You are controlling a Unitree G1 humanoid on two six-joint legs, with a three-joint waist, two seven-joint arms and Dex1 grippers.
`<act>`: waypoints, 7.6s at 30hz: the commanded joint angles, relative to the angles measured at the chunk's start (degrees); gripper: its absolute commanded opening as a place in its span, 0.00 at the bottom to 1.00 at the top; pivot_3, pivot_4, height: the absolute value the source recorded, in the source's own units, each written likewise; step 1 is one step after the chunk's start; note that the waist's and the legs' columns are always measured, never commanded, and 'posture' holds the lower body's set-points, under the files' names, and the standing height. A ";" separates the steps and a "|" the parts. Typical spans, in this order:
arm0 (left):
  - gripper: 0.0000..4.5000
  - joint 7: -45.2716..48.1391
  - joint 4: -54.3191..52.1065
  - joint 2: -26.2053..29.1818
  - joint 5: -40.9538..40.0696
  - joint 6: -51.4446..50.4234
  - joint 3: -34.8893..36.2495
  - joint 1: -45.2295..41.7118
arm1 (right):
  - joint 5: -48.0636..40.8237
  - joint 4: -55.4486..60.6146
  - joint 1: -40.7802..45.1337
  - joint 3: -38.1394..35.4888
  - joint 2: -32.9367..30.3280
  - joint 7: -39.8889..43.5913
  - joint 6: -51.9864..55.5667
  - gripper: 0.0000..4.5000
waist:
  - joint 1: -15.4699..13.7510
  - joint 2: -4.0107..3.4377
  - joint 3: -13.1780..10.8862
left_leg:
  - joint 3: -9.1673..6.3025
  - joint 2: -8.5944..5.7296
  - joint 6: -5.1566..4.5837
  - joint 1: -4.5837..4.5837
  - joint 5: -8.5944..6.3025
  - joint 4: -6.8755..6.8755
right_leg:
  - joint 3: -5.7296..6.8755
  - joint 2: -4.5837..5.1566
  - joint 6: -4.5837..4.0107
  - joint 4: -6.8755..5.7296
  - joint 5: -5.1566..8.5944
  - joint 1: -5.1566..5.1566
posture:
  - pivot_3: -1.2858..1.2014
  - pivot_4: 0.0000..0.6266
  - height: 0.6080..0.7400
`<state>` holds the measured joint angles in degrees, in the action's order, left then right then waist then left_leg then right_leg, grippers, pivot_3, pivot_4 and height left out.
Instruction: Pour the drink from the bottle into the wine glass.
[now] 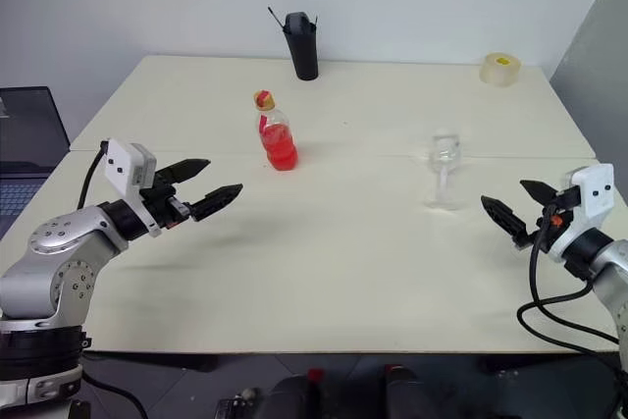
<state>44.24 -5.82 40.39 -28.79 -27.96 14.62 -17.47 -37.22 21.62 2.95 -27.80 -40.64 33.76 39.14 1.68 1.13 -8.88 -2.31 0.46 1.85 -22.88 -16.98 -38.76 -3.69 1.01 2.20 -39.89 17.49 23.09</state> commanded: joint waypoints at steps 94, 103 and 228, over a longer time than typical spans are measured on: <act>0.51 -39.93 80.59 -28.62 28.71 47.48 -6.95 -44.99 | 7.25 15.19 8.89 24.28 10.46 -12.47 3.39 1.00 | -0.01 0.06 0.01 | -0.46 -0.78 0.08 -0.13 0.08 -0.10 | 0.28 0.08 0.04 -0.10 0.02 0.08 | 0.52 0.24 1.00; 0.49 -26.60 77.41 -29.72 27.00 47.90 -7.35 -43.39 | 6.82 15.16 9.61 23.49 10.10 -12.32 3.46 1.00 | -0.01 0.05 0.01 | -0.46 -0.80 0.10 -0.13 0.09 -0.10 | 0.29 0.07 0.04 -0.10 0.02 0.08 | 0.52 0.24 1.00; 0.37 20.80 7.22 -21.25 12.80 15.53 -30.05 -14.78 | -5.07 2.42 24.04 29.74 -3.22 22.56 -1.60 0.28 | 0.06 0.03 0.00 | -0.54 -0.51 -0.07 -0.15 0.03 -0.15 | 0.26 0.10 0.06 -0.04 0.03 0.01 | 0.52 0.24 1.00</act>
<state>65.63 4.47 18.91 -14.99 -12.81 -16.75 -31.54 -41.49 22.47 26.33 2.11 -43.55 54.59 36.98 1.74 1.16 -8.88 -2.85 -0.06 1.77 -23.03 -16.95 -38.90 -3.42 1.12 2.26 -39.93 17.53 23.10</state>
